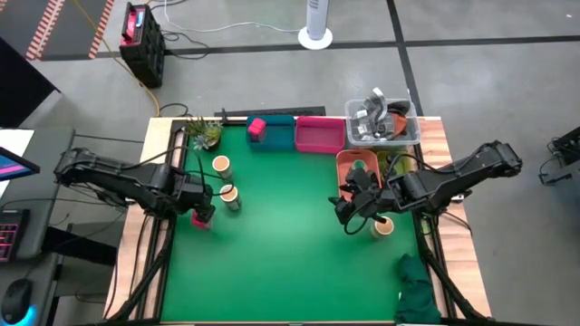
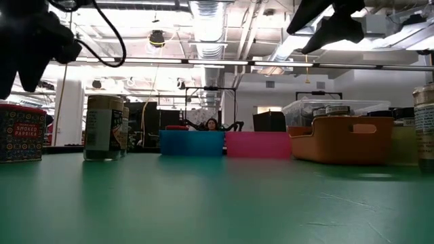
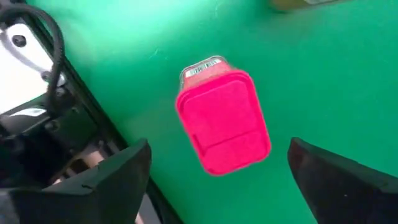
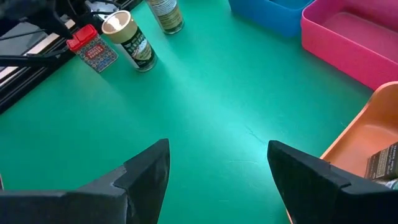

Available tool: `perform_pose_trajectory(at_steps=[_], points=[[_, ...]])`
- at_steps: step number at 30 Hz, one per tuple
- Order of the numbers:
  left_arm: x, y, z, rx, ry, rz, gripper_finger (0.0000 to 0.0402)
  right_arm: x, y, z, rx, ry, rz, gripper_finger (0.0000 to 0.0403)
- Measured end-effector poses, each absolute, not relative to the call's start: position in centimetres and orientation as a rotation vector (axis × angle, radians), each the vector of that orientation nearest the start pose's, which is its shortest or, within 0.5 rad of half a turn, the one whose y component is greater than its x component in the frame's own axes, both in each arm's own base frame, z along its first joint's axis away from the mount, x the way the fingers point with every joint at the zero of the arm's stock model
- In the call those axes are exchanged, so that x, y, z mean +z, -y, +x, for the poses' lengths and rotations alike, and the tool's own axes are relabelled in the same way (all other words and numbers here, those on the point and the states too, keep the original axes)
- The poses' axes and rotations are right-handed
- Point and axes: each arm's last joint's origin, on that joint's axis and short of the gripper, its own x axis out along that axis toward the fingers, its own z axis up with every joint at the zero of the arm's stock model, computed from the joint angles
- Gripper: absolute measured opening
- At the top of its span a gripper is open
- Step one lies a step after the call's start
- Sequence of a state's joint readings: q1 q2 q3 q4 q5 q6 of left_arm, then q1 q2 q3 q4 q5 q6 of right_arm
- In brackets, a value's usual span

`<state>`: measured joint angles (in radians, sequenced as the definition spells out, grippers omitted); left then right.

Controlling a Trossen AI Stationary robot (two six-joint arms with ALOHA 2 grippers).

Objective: Sort spices by type
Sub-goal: Put the red seasoning can into the blue bin

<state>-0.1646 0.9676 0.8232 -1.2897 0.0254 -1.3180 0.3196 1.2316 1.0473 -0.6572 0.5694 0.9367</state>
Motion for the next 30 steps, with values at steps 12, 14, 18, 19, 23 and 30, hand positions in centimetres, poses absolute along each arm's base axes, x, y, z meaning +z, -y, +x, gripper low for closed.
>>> perform_pose_trajectory(at_steps=[12, 14, 18, 19, 23, 30], points=[[21.9, 2.2, 13.6, 0.88, -1.201, -1.02, 0.0365, 29.9, -6.2, 23.9, -0.554, -0.564, 0.535, 0.0296], [21.5, 2.1, 13.6, 0.883, -1.192, -1.01, 0.0365, 29.9, -6.2, 23.9, -0.554, -0.564, 0.537, 0.0296], [20.9, 2.1, 13.7, 0.866, -1.182, -1.003, 0.0364, 29.9, -6.2, 23.9, -0.557, -0.562, 0.544, 0.0296], [20.9, 2.1, 13.8, 0.857, -1.182, -0.991, 0.0362, 29.9, -6.2, 23.9, -0.557, -0.561, 0.544, 0.0296], [20.9, 2.1, 13.7, 0.848, -1.185, -0.955, 0.0337, 29.9, -6.2, 23.9, -0.557, -0.562, 0.545, 0.0296], [20.9, 2.0, 13.6, 0.863, -1.189, -0.929, 0.0238, 29.9, -6.2, 23.9, -0.555, -0.563, 0.54, 0.0296]])
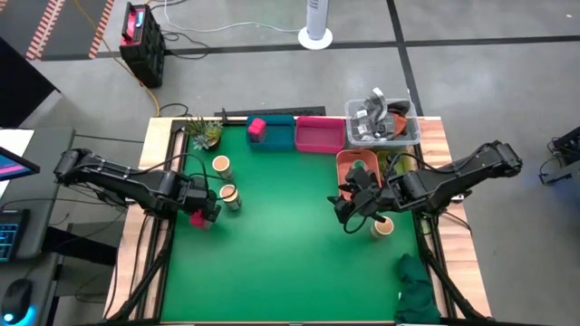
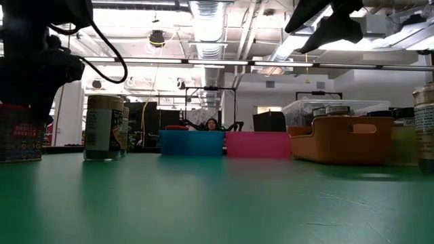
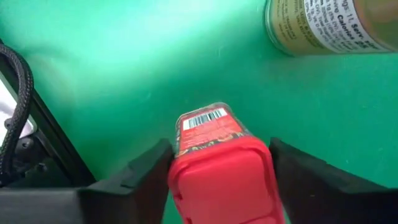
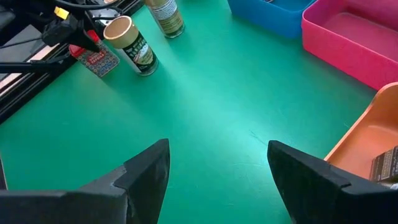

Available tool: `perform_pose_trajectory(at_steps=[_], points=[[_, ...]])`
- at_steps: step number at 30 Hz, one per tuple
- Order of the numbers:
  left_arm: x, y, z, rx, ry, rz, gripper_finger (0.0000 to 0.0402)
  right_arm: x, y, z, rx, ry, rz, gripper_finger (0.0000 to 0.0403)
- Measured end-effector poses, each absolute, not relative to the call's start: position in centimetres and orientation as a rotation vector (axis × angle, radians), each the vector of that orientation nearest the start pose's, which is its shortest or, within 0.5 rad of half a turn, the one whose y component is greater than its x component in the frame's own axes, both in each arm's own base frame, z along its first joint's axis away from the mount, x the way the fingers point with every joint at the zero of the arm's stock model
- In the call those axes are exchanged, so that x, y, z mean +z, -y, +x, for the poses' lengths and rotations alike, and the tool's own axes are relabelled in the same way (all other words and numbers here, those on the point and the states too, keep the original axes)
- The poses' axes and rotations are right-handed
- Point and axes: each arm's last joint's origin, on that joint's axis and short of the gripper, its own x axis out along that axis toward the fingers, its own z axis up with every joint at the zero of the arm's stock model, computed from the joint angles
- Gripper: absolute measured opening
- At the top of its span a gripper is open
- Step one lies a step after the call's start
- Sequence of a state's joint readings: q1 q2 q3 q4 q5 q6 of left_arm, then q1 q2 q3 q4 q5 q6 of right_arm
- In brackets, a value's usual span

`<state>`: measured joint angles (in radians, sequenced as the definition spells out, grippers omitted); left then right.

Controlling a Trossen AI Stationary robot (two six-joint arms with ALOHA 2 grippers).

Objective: Sort spices by type
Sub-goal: Put the red seasoning can into the blue bin

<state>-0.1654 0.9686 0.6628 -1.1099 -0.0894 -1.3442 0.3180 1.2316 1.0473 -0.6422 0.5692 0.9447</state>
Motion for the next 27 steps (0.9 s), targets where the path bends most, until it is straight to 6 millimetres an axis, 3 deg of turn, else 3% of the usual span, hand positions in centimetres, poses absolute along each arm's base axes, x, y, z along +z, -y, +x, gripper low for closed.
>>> perform_pose_trajectory(at_steps=[3, 11, 20, 27], points=[[20.9, 2.0, 13.6, 0.862, -1.189, -0.93, 0.0212, 29.9, -6.2, 23.9, -0.556, -0.563, 0.54, 0.0296], [21.0, 2.3, 14.1, 0.788, -1.185, -0.999, 0.0212, 29.9, -6.2, 23.9, -0.552, -0.566, 0.53, 0.0296], [22.7, 2.6, 15.3, 0.679, -1.105, -1.024, 0.0216, 29.8, -6.2, 23.8, -0.556, -0.579, 0.52, 0.0296], [24.2, 3.7, 16.8, 0.46, -1.05, -1.152, 0.0216, 29.8, -6.1, 23.8, -0.555, -0.575, 0.513, 0.0296]])
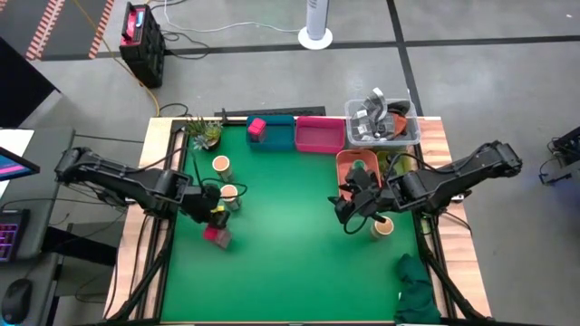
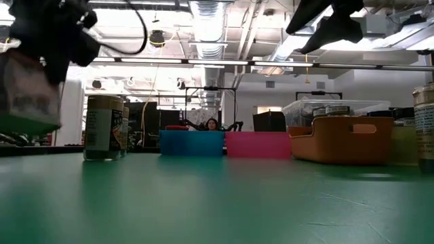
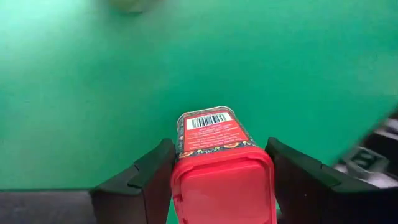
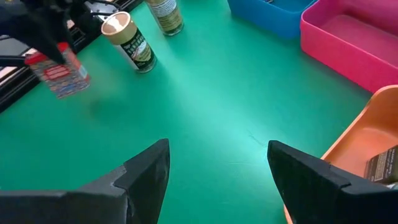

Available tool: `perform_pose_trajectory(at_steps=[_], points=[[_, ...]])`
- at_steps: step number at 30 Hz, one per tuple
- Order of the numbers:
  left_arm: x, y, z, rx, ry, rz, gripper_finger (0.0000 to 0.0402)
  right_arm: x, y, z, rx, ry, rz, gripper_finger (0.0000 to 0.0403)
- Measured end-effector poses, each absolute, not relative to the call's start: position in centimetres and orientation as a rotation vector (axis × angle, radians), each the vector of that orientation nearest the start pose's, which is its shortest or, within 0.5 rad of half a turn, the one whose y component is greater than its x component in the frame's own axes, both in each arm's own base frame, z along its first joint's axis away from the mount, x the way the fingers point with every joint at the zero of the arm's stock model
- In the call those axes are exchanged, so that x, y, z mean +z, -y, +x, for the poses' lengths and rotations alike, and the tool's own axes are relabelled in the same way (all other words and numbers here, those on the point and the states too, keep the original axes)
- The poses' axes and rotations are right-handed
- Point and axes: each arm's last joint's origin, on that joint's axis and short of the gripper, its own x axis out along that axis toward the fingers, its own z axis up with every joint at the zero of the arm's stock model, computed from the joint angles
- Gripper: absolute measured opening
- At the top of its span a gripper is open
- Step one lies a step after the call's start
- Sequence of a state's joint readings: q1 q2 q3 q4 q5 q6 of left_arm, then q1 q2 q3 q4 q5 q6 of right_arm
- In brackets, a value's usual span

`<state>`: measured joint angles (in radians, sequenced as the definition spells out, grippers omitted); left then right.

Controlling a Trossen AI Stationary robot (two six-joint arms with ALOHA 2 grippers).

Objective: Sort spices by type
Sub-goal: Put the red seasoning can into the blue bin

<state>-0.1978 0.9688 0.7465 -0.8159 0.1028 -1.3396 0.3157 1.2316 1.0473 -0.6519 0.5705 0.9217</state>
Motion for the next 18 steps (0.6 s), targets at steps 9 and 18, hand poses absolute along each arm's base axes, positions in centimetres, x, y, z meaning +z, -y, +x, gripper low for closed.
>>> perform_pose_trajectory(at_steps=[9, 18], points=[[28.1, 3.2, 17.8, 0.432, -0.863, -1.165, 0.0217, 29.9, -5.8, 24.0, -0.575, -0.559, 0.529, 0.0296], [29.5, 0.9, 19.7, 0.493, -0.719, -1.091, 0.0217, 30.2, -5.3, 24.5, -0.564, -0.518, 0.519, 0.0296]])
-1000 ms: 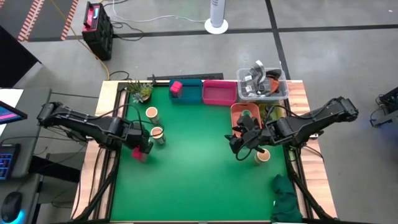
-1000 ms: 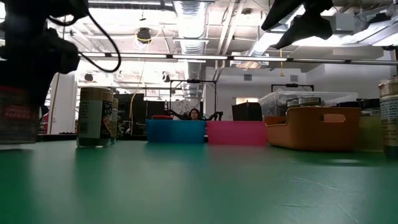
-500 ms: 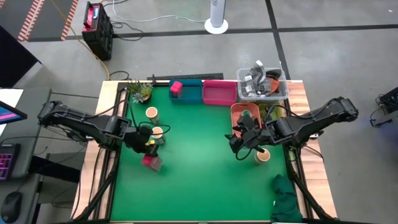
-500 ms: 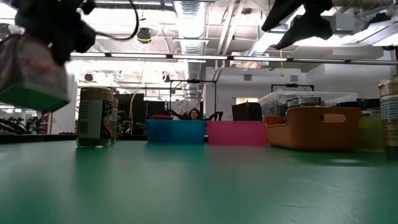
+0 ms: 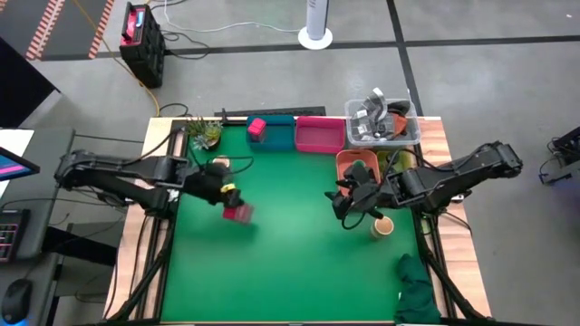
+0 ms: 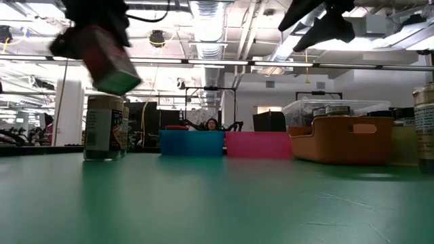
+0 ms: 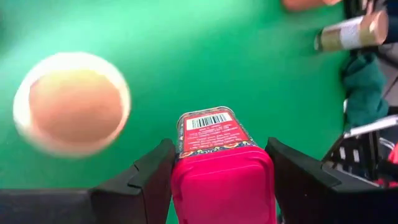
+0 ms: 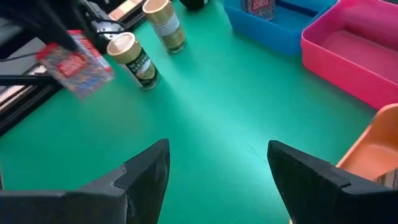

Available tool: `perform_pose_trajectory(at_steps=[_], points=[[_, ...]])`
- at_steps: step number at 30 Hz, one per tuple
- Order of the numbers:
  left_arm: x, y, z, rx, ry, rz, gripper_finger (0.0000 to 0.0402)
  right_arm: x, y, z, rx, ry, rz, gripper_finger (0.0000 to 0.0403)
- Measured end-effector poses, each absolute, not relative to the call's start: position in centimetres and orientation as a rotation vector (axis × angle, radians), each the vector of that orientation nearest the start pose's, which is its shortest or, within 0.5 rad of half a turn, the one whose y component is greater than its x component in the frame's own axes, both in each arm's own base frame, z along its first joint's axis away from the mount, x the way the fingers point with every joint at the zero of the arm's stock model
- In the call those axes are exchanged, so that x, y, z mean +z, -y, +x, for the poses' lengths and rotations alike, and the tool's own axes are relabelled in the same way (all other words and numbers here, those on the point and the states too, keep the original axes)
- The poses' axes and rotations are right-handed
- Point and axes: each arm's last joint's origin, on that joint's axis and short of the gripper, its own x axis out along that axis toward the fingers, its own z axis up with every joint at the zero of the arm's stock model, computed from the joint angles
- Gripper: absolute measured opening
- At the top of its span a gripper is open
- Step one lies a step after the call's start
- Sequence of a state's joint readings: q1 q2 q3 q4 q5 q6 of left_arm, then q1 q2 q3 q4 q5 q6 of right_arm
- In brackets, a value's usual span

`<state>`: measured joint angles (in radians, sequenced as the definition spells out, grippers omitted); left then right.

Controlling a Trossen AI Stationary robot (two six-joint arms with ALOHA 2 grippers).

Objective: Sort spices by type
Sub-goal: Put the red seasoning can into the blue bin

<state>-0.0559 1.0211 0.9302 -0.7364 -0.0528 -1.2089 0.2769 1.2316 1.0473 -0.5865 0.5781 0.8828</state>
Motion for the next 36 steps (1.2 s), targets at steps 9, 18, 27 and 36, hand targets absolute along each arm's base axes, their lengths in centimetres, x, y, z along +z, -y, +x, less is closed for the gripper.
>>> perform_pose_trajectory(at_steps=[9, 18, 27, 36], points=[[29.7, -3.4, 25.6, 0.555, -0.676, -0.94, 0.0218, 30.3, -5.0, 24.6, -0.587, -0.501, 0.554, 0.0296], [32.9, -12.8, 28.4, 0.693, -0.618, -0.76, 0.0218, 30.4, -5.1, 24.6, -0.579, -0.488, 0.57, 0.0296], [32.4, -21.3, 31.0, 0.826, -0.66, -0.698, 0.0218, 30.4, -5.1, 24.7, -0.591, -0.476, 0.61, 0.0296], [28.4, -26.6, 31.1, 0.915, -0.81, -0.705, 0.0218, 30.4, -5.0, 24.6, -0.615, -0.457, 0.611, 0.0296]])
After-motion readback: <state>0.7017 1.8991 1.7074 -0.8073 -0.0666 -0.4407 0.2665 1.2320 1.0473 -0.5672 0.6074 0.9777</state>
